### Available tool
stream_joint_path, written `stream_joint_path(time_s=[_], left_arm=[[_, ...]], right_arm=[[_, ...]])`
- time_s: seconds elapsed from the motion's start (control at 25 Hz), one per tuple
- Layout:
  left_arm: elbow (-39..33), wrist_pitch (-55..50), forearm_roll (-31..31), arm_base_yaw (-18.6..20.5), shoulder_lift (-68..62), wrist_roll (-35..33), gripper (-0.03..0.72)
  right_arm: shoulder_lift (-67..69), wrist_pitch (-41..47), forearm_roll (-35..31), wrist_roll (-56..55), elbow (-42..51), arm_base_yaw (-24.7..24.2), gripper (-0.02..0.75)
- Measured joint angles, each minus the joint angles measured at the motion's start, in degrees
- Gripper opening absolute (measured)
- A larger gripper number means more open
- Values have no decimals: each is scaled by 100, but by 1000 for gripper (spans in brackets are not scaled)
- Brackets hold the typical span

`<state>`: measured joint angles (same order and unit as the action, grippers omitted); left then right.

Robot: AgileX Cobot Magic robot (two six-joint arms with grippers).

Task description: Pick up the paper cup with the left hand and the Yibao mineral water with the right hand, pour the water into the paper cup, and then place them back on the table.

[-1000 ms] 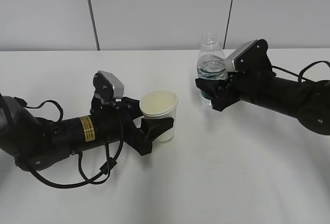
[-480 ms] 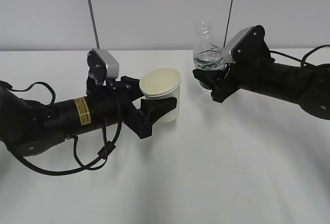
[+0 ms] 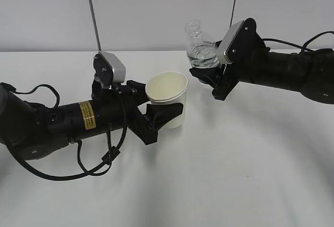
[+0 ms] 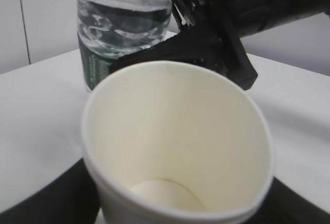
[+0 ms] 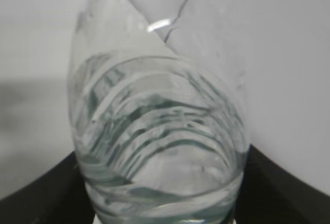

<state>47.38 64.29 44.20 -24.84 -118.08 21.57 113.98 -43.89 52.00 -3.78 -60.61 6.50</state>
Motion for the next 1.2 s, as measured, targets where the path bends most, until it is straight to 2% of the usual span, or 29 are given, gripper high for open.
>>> stream_joint_path(time_s=[0.32, 1.2], left_arm=[[13, -66, -9, 0, 0, 0, 442], [114, -467, -8, -147, 0, 0, 442]], right_arm=[[0, 0, 189, 640, -92, 0, 502], [0, 0, 200, 2015, -92, 0, 502]])
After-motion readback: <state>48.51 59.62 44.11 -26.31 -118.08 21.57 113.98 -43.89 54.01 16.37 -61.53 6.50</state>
